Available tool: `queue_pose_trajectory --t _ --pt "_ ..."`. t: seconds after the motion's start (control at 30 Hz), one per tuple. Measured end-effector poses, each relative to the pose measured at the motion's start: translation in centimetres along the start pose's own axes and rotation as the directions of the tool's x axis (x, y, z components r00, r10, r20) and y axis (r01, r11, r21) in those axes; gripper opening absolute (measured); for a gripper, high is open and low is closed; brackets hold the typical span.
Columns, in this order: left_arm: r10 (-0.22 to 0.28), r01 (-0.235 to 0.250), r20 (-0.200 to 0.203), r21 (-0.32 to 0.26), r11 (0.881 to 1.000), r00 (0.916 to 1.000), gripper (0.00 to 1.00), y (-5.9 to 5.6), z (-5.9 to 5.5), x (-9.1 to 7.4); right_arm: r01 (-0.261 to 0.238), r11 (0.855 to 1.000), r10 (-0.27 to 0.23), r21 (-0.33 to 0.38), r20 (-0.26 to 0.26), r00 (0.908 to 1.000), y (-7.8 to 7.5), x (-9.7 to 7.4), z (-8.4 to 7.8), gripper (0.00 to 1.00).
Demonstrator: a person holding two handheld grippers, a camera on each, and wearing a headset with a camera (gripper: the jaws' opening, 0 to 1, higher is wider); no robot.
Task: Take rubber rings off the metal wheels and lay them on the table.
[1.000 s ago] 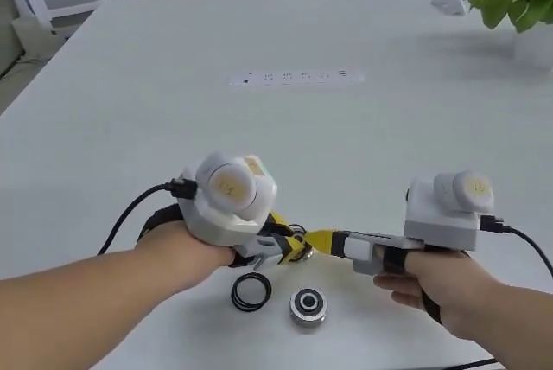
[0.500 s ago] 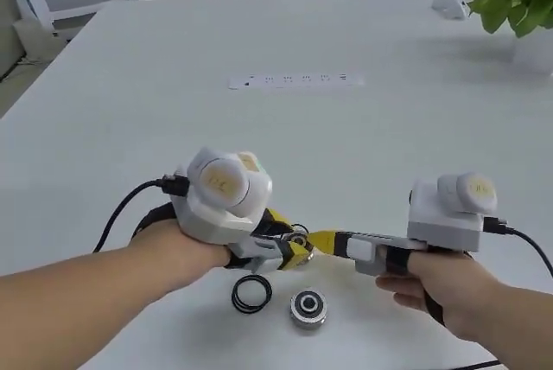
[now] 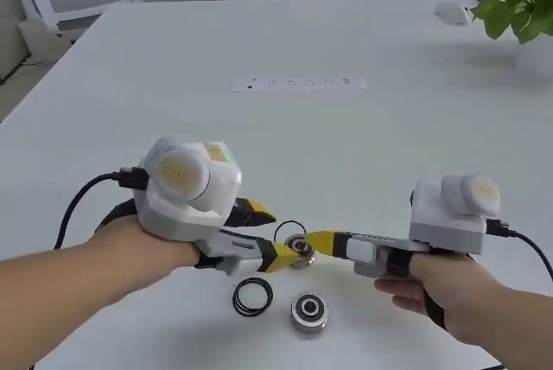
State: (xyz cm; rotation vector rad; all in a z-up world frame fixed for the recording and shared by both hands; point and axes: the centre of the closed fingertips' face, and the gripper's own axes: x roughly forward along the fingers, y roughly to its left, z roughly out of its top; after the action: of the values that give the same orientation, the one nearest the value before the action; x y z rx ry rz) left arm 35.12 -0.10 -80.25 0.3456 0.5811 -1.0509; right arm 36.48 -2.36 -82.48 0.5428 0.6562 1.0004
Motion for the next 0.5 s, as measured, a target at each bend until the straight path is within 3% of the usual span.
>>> queue_pose_trajectory --t 0.5 --pt "0.021 -0.019 0.026 -0.050 0.999 0.9995 0.56 -0.4 -1.1 -3.4 -0.061 0.998 0.061 0.001 -0.029 0.9977 1.9 0.8 -0.2 0.00"
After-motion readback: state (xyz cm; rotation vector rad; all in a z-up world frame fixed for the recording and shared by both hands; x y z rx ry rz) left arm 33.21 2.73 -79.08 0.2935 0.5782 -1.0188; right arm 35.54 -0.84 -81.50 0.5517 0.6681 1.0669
